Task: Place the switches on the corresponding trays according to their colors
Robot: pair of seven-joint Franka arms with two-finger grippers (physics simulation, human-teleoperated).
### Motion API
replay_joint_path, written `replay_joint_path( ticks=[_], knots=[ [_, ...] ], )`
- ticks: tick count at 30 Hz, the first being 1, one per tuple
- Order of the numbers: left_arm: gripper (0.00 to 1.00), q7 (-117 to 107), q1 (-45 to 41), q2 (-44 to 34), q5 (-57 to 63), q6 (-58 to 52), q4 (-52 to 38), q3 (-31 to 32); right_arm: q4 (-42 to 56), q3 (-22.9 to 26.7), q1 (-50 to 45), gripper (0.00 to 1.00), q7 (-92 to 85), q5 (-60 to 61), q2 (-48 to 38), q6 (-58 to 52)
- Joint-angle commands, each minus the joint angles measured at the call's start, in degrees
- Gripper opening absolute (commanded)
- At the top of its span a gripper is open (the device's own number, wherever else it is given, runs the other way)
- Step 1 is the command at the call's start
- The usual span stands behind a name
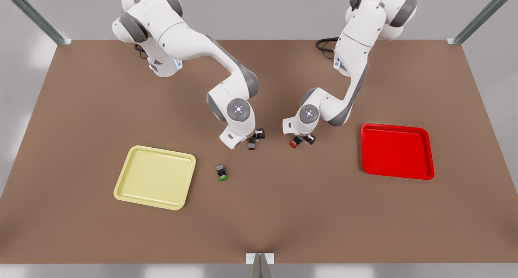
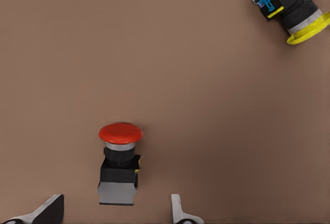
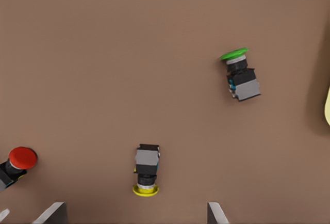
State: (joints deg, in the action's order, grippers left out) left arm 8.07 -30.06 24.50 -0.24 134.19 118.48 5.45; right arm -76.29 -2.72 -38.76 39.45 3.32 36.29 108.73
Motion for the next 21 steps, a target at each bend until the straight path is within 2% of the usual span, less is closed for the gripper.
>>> replay_joint_path(
  ticks=[1,9,11,14,15,17,21],
  knots=[
    [1.00,0.02,-0.08,0.11,0.50,0.10,0.00,0.00,-0.17,0.00,0.00,1.00,0.01,0.02,0.10,1.04],
    [1.00,0.46,-0.08,4.24,0.68,2.83,0.17,-0.09,-2.64,-1.06,-0.09,1.00,-0.60,-1.04,3.88,7.29],
    [0.99,0.46,-0.08,4.42,0.68,3.00,0.17,-0.17,-5.10,-1.14,-0.09,1.00,-0.42,-0.95,4.85,11.86],
    [0.70,0.46,-0.08,4.51,0.68,3.00,0.09,-0.18,-4.92,-1.14,0.08,1.00,-0.16,-0.95,7.22,13.70],
    [0.65,0.46,-0.08,4.51,0.68,2.92,0.09,-0.18,-5.01,-1.14,0.08,1.00,0.45,-0.86,8.01,14.23],
    [0.61,0.46,-0.08,4.59,0.68,2.92,0.09,-0.26,-7.29,-1.23,0.35,1.00,0.72,-0.86,7.84,15.81],
    [0.59,0.46,-0.08,4.68,0.68,2.57,0.09,-0.44,-14.24,-2.11,0.00,1.00,2.56,-0.95,6.69,23.11]
  ],
)
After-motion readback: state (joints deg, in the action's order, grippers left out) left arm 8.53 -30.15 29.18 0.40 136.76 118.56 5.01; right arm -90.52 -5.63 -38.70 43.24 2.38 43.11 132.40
